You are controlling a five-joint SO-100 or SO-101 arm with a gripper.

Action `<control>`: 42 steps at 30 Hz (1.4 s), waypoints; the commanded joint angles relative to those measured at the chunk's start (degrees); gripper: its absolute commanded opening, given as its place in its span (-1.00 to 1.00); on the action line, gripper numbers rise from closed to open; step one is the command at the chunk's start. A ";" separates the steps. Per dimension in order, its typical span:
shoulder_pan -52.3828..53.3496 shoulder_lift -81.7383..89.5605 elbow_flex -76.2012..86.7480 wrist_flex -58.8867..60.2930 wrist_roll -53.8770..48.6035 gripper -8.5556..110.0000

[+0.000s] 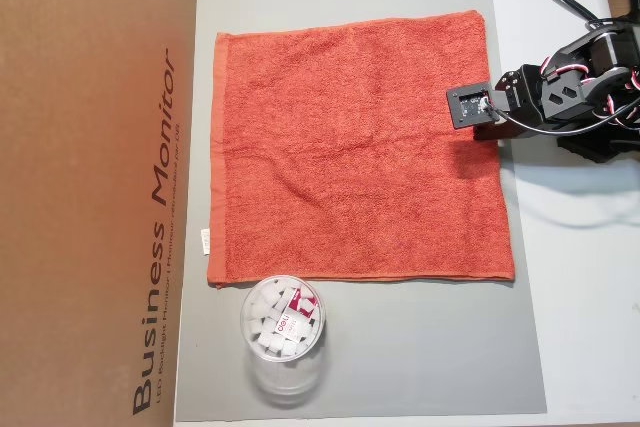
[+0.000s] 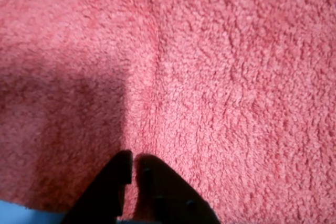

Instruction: Fold the blanket.

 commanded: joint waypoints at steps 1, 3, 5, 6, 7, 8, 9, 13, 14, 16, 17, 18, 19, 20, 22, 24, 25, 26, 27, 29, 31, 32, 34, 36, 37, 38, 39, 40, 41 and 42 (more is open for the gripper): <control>-0.35 0.44 -1.67 -0.18 0.18 -0.86; -0.44 0.44 -3.60 -0.18 0.00 -0.86; -0.26 0.35 -5.36 -0.18 0.26 -0.86; 0.00 0.26 -5.98 -0.18 0.26 -0.86; 0.18 0.26 -6.59 -0.18 0.26 -0.86; 0.35 0.18 -7.21 -0.18 0.26 -0.86; 0.35 -0.35 -7.82 -0.18 0.35 -0.86; 0.44 -6.06 -11.78 -0.18 0.53 -0.86; 0.44 -7.82 -13.01 -0.18 0.53 -0.86; 0.44 -11.25 -15.82 -0.18 0.53 -0.86; 0.44 -12.92 -17.49 -0.18 0.53 -0.86; 0.44 -14.15 -18.90 -0.18 0.53 -0.86; 0.35 -15.29 -20.30 -0.18 0.53 -0.86; 0.35 -16.26 -21.62 -0.18 0.53 -0.86; -0.09 -18.37 -24.43 -0.18 0.62 -0.86; -0.26 -20.04 -26.37 -0.18 0.62 -0.86; -0.35 -20.83 -27.51 -0.18 0.62 -0.86; -0.35 -21.53 -28.39 -0.18 0.62 -0.86; -0.44 -22.32 -29.36 -0.18 0.62 -0.86; -0.44 -23.82 -31.20 0.00 0.62 -0.86; -0.44 -25.49 -33.22 0.00 0.62 -0.86; -0.53 -26.10 -34.10 -0.09 0.62 -0.86; -0.53 -27.60 -35.95 -0.09 0.62 -0.86; -0.53 -29.09 -37.79 -0.09 0.62 -0.86; -0.53 -29.79 -38.67 0.00 0.62 -0.86; -0.62 -30.50 -39.46 0.09 0.62 -0.86; -0.62 -31.20 -40.34 0.18 0.62 -0.86; -0.62 -31.99 -41.13 0.35 0.62 -0.86; -0.62 -32.70 -41.84 0.44 0.62 -0.86; -0.62 -33.31 -42.45 0.53 0.62 -0.86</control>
